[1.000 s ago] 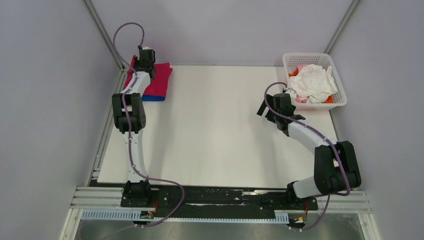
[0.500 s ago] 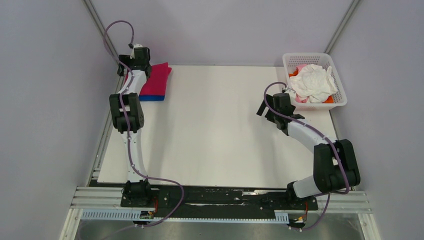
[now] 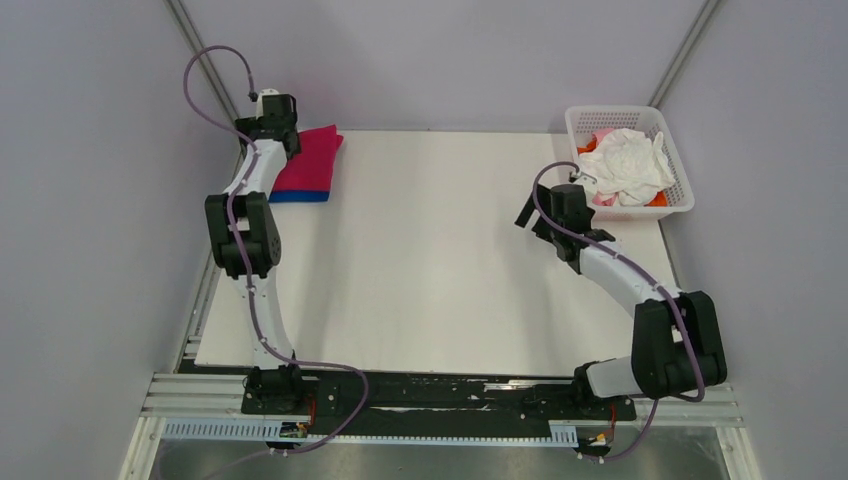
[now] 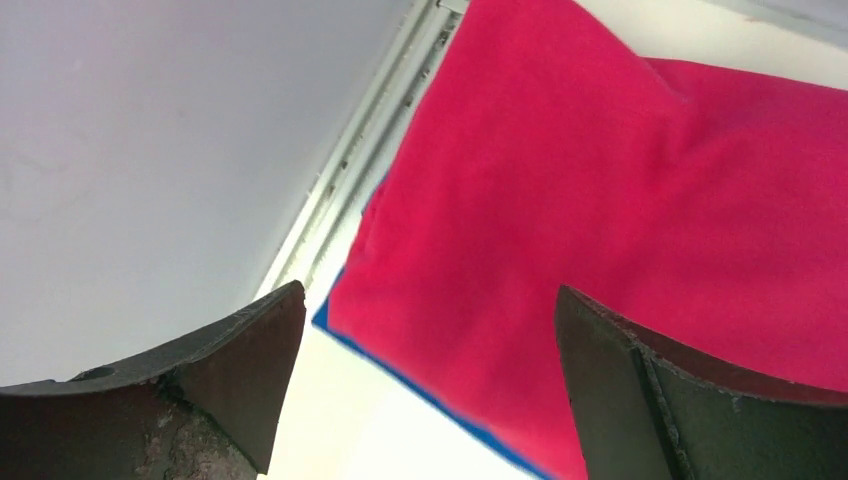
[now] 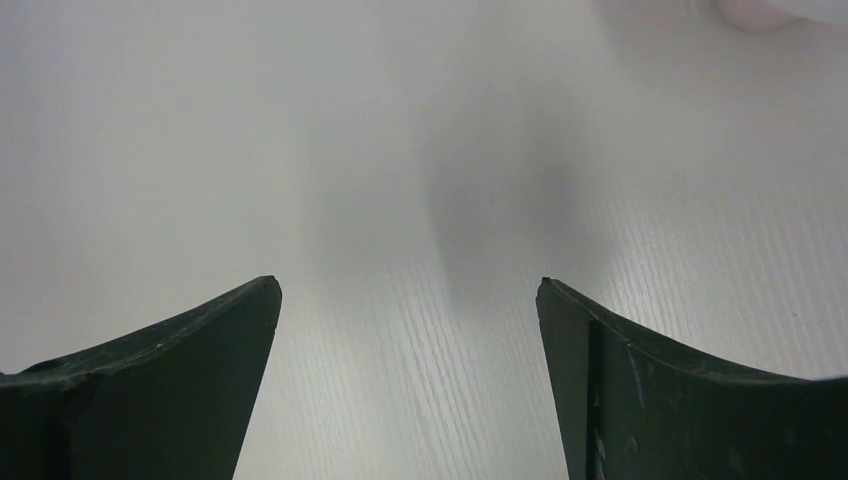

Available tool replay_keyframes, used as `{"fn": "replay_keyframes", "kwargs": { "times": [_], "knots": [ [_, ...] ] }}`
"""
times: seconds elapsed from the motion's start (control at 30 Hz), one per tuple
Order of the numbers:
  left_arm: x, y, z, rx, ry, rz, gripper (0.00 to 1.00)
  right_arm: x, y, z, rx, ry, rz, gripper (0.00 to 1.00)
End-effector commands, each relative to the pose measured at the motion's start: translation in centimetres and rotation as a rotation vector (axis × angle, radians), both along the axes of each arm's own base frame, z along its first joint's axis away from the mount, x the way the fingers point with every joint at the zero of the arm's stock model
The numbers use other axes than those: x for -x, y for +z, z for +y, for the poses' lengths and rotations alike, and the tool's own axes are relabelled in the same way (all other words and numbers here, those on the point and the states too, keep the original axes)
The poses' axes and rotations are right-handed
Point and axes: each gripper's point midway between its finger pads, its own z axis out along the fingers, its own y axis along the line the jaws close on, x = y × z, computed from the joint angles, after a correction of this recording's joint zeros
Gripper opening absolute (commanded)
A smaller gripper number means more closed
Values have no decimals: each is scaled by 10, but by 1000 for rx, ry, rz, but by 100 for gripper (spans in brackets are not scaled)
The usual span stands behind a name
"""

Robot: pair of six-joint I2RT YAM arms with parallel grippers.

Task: Fold and stack the t-shirts
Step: Reset both arms

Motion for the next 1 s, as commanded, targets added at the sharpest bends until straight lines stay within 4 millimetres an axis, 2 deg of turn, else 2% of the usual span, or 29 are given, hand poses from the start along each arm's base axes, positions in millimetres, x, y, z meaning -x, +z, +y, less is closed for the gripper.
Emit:
{"fn": "replay_keyframes", "kwargs": {
  "times": [0.0,0.03,0.07,0.1,0.13,0.17,0.2,0.23,0.27,0.3,0.33,0.37,0.4,0.47,0.57,0.67,0.7,0.97],
  "knots": [
    [22,95,-70,155,-76,-241,100,0,26,1,-51,-20,-77,100],
    [33,116,-91,193,-100,-292,100,3,27,2,-61,-15,-80,100],
    [45,100,-104,228,-128,-260,100,6,29,4,-72,-8,-83,100],
    [58,123,-121,277,-150,-325,100,9,32,5,-84,-1,-90,100],
    [72,101,-134,321,-178,-289,100,13,33,7,-93,4,-92,100],
    [87,121,-153,374,-217,-343,100,19,35,7,-103,11,-97,100],
    [101,97,-176,430,-278,-296,100,24,37,8,-109,18,-99,100],
    [117,110,-187,483,-307,-336,100,29,37,9,-117,25,-100,100],
    [134,85,-212,532,-376,-286,100,34,39,10,-127,37,-101,100],
    [149,97,-223,568,-418,-322,100,39,39,12,-137,49,-99,100],
    [169,75,-248,604,-481,-280,100,45,38,14,-149,60,-97,100],
    [188,65,-255,619,-513,-277,100,50,39,15,-160,69,-102,100],
    [204,60,-276,644,-564,-264,100,56,37,16,-170,78,-99,100],
    [235,47,-295,673,-630,-247,100,66,37,17,-179,92,-103,100],
    [269,31,-301,707,-676,-223,100,79,32,17,-185,104,-108,100],
    [288,28,-301,741,-691,-233,100,89,26,17,-192,120,-106,100],
    [292,20,-300,744,-692,-224,100,91,24,17,-195,119,-108,100],
    [293,25,-292,708,-691,-249,100,96,19,22,-202,161,-115,100]
  ]
}}
